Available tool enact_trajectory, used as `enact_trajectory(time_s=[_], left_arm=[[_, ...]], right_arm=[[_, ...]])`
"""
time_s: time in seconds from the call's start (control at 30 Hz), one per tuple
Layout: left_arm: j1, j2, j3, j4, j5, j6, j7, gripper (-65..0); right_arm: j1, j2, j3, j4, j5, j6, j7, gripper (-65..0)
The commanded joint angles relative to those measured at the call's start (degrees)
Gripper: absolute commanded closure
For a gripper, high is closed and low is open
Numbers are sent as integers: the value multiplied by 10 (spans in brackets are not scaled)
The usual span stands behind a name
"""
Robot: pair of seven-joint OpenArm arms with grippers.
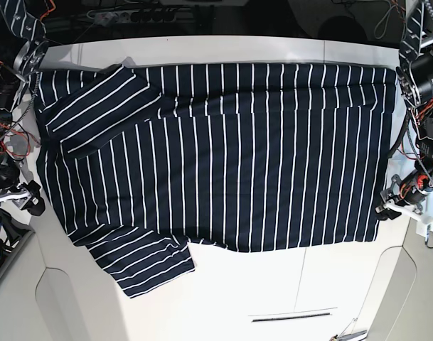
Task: Fold the T-shirt properly
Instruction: 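Move both grippers to the shirt's side edges and grasp them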
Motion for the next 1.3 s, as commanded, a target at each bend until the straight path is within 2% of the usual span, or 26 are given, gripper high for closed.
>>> enact_trajectory(time_s=[0.0, 0.17, 0.5, 0.93, 1.27], left_arm=[[-16, -12, 7, 3, -6, 2, -12, -335], [-15, -4, 31, -10, 7, 8, -12, -335], [-11, 2, 31, -10, 0, 8, -12, -335], [-12, 28, 31, -10, -1, 3, -21, -335], [-24, 29, 31, -10, 3, 4, -29, -335]], right_arm=[[15, 8, 1, 8, 9, 6, 16, -361], [15, -7, 1, 7, -10, 6, 24, -361], [14, -30, 1, 7, -16, 6, 32, -361], [14, -40, 1, 7, -12, 9, 36, -361], [18, -59, -19, 7, -6, 14, 36, -361]])
